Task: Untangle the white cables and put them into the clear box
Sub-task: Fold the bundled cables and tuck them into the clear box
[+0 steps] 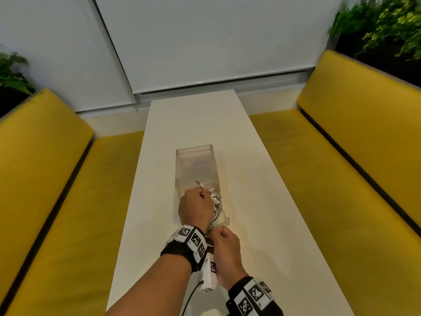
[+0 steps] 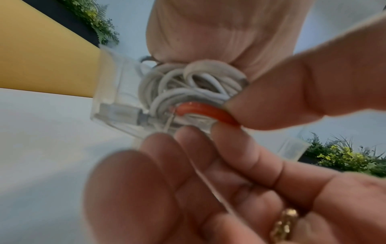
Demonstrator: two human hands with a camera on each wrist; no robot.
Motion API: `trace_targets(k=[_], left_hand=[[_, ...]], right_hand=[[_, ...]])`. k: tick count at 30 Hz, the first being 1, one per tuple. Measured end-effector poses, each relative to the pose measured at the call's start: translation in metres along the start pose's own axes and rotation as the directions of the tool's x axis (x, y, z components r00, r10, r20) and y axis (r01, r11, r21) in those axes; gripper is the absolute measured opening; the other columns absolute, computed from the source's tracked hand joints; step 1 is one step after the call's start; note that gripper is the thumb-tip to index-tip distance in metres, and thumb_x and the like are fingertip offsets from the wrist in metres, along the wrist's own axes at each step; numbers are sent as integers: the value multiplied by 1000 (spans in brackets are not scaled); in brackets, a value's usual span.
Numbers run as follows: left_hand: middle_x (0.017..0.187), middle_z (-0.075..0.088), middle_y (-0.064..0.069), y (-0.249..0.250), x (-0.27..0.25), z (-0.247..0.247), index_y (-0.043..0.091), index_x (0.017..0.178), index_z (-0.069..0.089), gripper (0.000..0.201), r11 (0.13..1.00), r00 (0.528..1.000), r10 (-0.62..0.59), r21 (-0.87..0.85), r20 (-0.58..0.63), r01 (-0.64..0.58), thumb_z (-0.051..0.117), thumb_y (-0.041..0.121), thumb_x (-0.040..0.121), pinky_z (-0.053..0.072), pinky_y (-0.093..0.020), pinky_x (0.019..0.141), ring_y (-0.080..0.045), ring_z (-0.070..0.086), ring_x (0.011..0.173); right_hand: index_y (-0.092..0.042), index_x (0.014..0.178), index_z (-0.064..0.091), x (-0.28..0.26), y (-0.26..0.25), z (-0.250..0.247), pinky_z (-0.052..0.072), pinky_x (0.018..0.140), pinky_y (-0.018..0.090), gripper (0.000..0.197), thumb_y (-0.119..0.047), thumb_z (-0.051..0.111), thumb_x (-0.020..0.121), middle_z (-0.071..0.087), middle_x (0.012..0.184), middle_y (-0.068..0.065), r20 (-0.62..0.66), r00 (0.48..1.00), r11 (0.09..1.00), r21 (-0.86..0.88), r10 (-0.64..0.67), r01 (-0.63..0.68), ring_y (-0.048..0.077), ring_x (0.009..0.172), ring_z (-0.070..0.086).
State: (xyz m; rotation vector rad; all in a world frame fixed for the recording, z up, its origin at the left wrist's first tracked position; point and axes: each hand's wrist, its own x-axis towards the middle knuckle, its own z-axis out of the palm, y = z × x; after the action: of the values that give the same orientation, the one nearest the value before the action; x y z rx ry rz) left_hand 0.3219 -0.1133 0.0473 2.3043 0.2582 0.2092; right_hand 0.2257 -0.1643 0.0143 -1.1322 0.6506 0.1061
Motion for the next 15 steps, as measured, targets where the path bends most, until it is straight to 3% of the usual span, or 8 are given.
trace_targets(k=[4,6,8,12,15], left_hand=[[59,59,2,-2,-2,0,19,59,53,40,1000,999,16,-7,-48,-17,55,22,99,31,-26,48,-17,55,55],[74,67,-3,-3,-2,2,16,79,59,24,1000,998,23,-7,-57,-24,52,22,100,42,-31,58,-26,63,69],[84,70,-7,-4,-4,2,15,102,56,10,1000,998,29,-5,-59,-30,48,21,100,49,-37,66,-32,65,76],[84,72,-10,-5,-8,0,22,130,51,30,993,994,109,45,-28,-108,43,19,102,49,-39,69,-35,65,77],[98,74,-7,-6,-11,-4,27,136,59,37,982,986,164,94,15,-164,41,21,103,52,-41,78,-31,67,87]], right_hand=[[-6,70,57,-1,0,0,54,61,32,23,1,55,91,67,70,12,7,1000,1000,4,-5,5,20,63,65],[-6,69,57,-1,0,0,54,60,31,24,1,55,91,66,70,12,10,1000,1000,3,-12,12,19,63,65],[-6,69,56,-1,0,0,54,59,30,24,2,55,92,66,72,12,14,1000,1000,4,-12,12,18,64,65],[-6,72,56,0,2,1,54,61,30,21,1,55,91,68,75,14,17,1000,1000,-1,-11,11,20,67,66],[-5,72,56,1,3,0,57,65,33,20,1,56,91,71,78,15,21,1000,1000,-2,-15,15,23,71,68]])
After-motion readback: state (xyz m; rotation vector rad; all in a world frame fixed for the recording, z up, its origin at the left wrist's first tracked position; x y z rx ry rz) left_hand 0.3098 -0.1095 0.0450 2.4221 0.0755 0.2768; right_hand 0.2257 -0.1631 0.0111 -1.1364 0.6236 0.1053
